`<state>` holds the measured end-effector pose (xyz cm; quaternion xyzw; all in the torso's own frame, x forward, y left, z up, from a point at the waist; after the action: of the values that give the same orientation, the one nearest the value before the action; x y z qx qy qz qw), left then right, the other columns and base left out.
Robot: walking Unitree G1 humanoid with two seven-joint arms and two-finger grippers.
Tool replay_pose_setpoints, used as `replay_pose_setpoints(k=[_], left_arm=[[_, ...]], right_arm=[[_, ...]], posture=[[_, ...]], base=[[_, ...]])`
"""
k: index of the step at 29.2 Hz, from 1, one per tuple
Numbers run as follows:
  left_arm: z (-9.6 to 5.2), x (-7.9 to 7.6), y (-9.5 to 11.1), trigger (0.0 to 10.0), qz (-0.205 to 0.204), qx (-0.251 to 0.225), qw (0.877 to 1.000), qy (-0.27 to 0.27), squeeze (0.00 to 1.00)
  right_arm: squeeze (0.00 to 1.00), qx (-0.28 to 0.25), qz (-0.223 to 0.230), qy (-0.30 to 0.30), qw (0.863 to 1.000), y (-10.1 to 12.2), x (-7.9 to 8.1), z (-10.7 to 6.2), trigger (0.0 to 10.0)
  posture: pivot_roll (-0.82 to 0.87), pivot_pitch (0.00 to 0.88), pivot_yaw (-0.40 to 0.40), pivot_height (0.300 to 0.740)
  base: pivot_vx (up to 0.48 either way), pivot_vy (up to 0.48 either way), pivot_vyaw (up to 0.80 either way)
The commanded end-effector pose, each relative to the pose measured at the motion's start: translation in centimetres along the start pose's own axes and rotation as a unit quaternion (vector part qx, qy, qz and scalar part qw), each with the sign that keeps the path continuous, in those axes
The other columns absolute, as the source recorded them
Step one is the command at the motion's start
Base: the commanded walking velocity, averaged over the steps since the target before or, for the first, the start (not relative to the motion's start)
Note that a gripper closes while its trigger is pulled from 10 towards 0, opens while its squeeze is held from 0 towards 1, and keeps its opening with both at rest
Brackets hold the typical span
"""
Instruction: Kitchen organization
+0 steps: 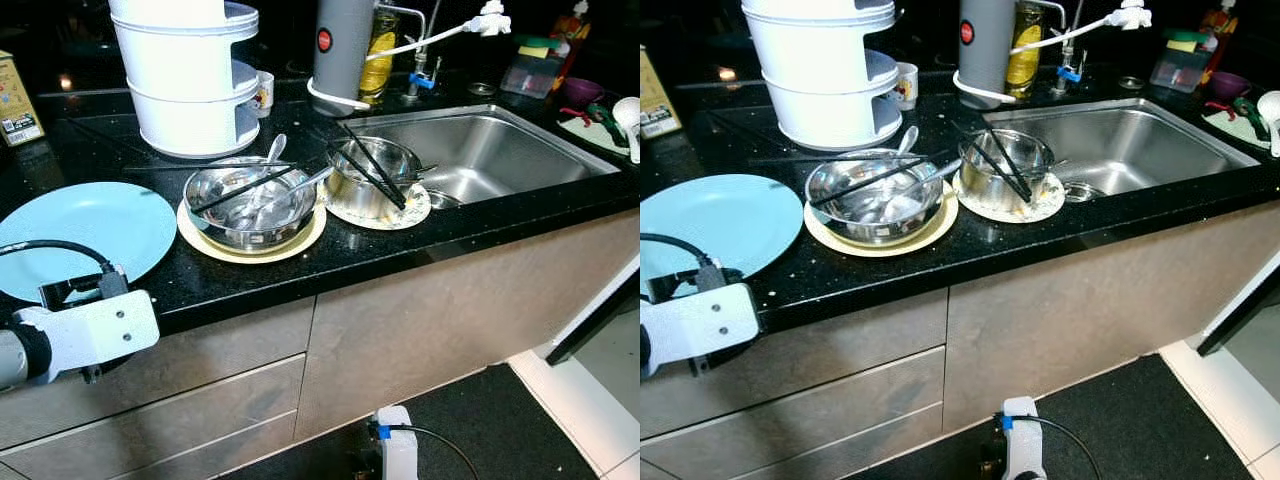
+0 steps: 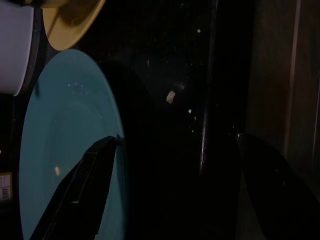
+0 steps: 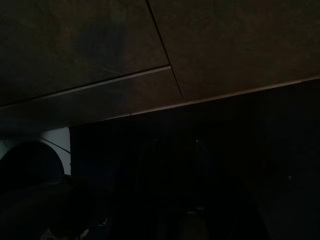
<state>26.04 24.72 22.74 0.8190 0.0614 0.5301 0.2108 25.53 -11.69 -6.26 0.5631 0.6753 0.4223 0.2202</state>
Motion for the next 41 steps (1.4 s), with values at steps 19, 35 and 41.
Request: replay_pose_setpoints(k=[19, 35, 41], left_arm=[[0.1, 2.4, -0.1, 0.0, 0.012, -0.009, 0.997, 0.069, 0.0], [-0.4, 2.9, 3.2, 10.0, -0.109, -0.11, 0.988, -0.001, 0.03], [-0.9, 4.0, 2.3, 4.7, -0.09, -0.076, 0.993, 0.025, 0.0]], right_arm=[[0.0, 0.011, -0.001, -0.001, 1.0, -0.8, -0.1, -0.3, 10.0], [0.0, 0.012, 0.001, -0.001, 1.0, -0.8, -0.1, -0.3, 10.0], [0.0, 0.012, 0.002, -0.001, 1.0, -0.9, -0.1, -0.4, 10.0]], posture=[[0.01, 0.153, -0.074, 0.74], [0.01, 0.157, -0.074, 0.74], [0.01, 0.157, -0.072, 0.74]], base=[[0.0, 0.0, 0.0], [0.0, 0.0, 0.0], [0.0, 0.0, 0.0]])
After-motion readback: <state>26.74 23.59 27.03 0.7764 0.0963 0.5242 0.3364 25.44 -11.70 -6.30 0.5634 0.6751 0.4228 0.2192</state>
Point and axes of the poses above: a point about 5 cm out from each wrist's last joint towards the gripper, its own z axis pointing out of the wrist towards the gripper, its own y axis along the axis of the wrist's last joint, x = y × z, the point moved 3 cm from there along z, pointing out of the wrist towards the gripper, and after that the axes turned 2 degrees about -z, right-handed, at the moved point
